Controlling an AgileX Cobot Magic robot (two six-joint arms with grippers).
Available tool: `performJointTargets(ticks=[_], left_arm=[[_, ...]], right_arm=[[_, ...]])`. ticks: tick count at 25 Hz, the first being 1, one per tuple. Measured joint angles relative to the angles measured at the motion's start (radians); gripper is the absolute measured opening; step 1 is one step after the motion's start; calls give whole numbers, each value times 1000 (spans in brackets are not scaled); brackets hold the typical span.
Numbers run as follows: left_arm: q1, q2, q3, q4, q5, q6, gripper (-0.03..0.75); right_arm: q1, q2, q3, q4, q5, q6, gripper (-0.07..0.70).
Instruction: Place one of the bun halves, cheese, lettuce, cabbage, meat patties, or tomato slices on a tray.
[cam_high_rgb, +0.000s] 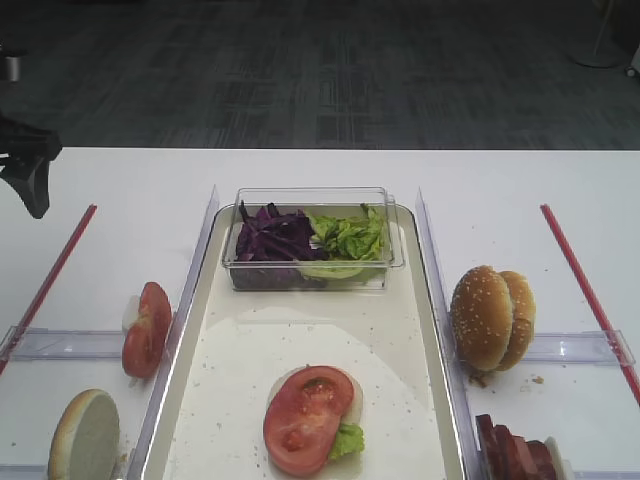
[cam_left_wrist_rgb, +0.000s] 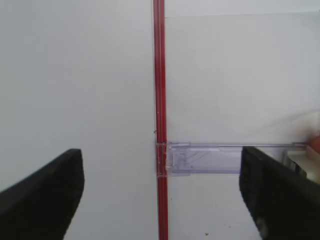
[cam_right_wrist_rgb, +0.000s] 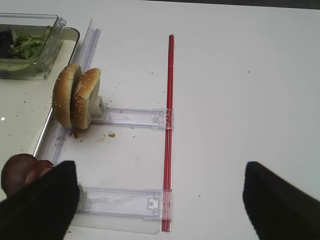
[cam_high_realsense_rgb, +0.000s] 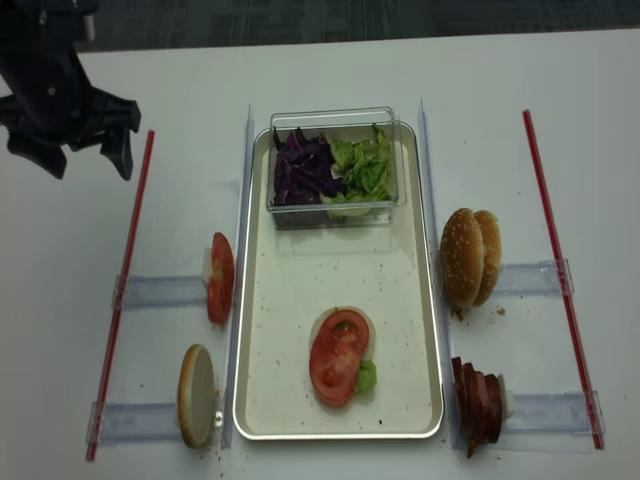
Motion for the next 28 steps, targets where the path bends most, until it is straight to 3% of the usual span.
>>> performJointTargets(ticks=[11,18,28], left_arm=[[1,-97,49,3,2,-18,581],[1,-248,216,37,6,-37,581],[1,-572,533,2,6,-49,581]], right_arm=[[0,0,0,0,0,0,676],[0,0,0,0,0,0,676],[0,0,0,0,0,0,676]])
